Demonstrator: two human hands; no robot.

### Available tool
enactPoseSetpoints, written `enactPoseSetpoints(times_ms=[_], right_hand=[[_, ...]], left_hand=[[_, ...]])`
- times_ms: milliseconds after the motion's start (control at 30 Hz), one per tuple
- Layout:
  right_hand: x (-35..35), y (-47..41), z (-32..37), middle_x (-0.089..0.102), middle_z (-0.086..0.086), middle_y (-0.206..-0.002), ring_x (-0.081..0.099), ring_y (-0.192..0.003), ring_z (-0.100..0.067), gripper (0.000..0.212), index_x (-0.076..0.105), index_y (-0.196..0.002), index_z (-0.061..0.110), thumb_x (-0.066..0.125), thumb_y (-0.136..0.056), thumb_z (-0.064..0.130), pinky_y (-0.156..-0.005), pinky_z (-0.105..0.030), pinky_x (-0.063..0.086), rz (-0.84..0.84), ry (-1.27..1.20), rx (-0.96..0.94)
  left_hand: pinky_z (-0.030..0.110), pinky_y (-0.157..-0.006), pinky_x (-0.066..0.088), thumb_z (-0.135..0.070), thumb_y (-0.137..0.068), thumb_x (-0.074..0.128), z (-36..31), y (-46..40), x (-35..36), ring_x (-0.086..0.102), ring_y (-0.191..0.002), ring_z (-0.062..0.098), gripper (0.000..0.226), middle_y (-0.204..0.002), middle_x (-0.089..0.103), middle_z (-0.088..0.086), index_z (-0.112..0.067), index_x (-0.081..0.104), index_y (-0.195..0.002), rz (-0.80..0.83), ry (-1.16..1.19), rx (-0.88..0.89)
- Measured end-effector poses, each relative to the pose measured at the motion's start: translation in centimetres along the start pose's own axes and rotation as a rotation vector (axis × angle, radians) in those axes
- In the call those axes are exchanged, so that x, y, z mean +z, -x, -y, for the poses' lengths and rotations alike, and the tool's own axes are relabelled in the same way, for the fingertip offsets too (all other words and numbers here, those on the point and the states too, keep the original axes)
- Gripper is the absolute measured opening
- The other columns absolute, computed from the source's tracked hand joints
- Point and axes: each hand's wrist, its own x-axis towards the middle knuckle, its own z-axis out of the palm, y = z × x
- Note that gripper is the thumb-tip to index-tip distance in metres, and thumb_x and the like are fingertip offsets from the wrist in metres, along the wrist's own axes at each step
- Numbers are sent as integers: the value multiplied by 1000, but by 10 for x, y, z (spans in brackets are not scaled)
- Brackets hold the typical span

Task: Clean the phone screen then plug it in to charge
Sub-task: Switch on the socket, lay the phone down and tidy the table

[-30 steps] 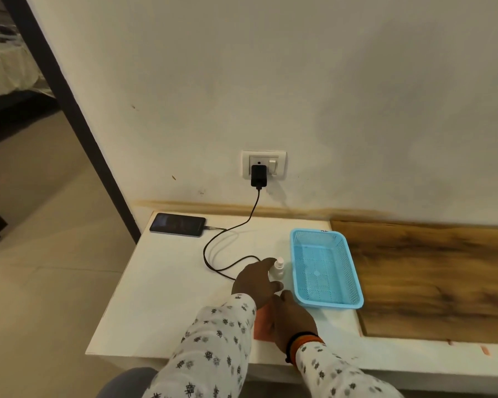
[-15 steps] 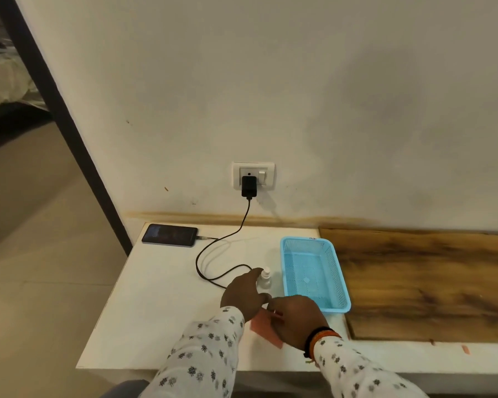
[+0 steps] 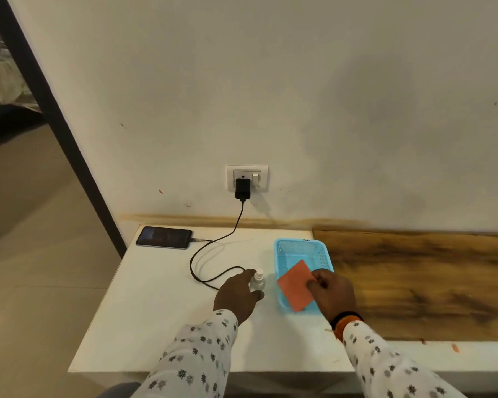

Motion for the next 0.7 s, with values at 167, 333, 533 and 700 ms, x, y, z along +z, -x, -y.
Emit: enactPoseSetpoints(times_ms=[167,333,533,700], right_hand=[[3,-37,-7,66,-9,-67,63,-57,-26,10,69,-83,18,60,-83,14,-61,-38,58,-89,-215,399],[13,-63,-18,67,-9,-58,67,-54,-27,15,72,-82,6,58,-79,4,-69,-43,60,-54,-188,505],[18,-79,-29,71,-6,-78,67,-74,-24,27,71,-105,13,66,-78,11,-67,-31,54,46,98,406],[29,-86,-31,71,-12,-101,66,-90,-28,27,67,-110,10,62,-86,20,-77,-32,53,19,355,286]], left_hand=[[34,-95,49,-41,-82,71,6,-3,1,63,-107,16,51,-121,67,-9,-35,55,-130,5,1,39],[29,-95,47,-52,-84,65,18,-8,-1,61,-107,9,55,-126,63,-15,-39,50,-135,22,-60,101],[19,-90,44,-58,-85,62,26,-11,1,61,-102,-1,61,-130,60,-20,-41,45,-141,23,-68,147],[19,-90,45,-59,-86,62,27,-11,5,61,-98,-2,60,-128,60,-21,-39,47,-140,5,-46,167]])
